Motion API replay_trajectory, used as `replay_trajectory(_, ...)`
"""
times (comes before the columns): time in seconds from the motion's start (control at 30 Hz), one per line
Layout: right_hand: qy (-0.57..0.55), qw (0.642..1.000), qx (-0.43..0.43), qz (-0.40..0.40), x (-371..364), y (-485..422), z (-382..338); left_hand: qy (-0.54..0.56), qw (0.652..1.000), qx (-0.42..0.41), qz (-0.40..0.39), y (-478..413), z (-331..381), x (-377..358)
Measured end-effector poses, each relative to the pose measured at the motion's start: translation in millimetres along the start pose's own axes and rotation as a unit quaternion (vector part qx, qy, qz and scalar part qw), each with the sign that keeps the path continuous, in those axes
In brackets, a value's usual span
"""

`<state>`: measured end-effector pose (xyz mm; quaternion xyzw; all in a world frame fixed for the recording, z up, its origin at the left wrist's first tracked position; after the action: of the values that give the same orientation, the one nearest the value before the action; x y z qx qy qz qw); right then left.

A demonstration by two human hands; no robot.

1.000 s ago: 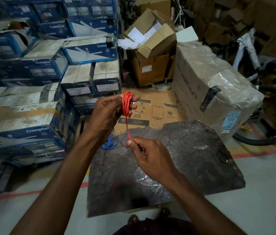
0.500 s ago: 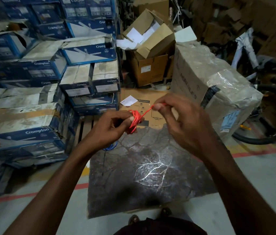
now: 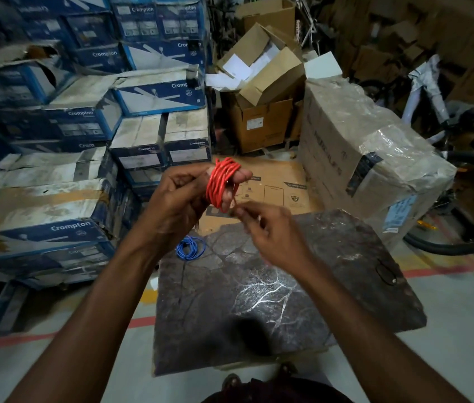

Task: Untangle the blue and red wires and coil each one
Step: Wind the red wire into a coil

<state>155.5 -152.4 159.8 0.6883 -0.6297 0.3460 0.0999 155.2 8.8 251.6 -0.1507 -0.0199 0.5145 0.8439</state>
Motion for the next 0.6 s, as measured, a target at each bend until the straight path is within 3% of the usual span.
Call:
replay_trajectory(0.17,-0.03,0.999,-0.01,-0.035,-33.5,41.3,-12.5,0.006,0.997,0.021,0.079,-2.6,-20.1,8.6)
replay_trajectory(0.33,0.052,0.997,0.008,-0.051,-23.9,71.5,-32.5,-0.019,0.986,0.044,0.158,-6.0,-35.7,23.0)
replay_trajectory(0.5,0.116,0.989,0.048,-0.074,2.8,80.3,-72.8,-0.142,0.972,0.033,0.187,-5.3,-44.2,17.4)
replay_trajectory(0.6,0.148,0.985,0.081,-0.031,32.1,69.0,-86.6,-0.212,0.963,0.028,0.165,-5.0,-45.1,7.8)
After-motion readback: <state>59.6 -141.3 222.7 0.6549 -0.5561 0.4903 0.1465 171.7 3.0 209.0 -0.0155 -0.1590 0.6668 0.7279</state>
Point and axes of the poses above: each hand's wrist, its own y-axis away from the middle knuckle, its own x-axis out of the back of the hand, z = x × y, the point moved 5 cm from there along -y, towards the middle knuckle, and after that the axes turned 3 degrees about x, right-handed, at the moved point
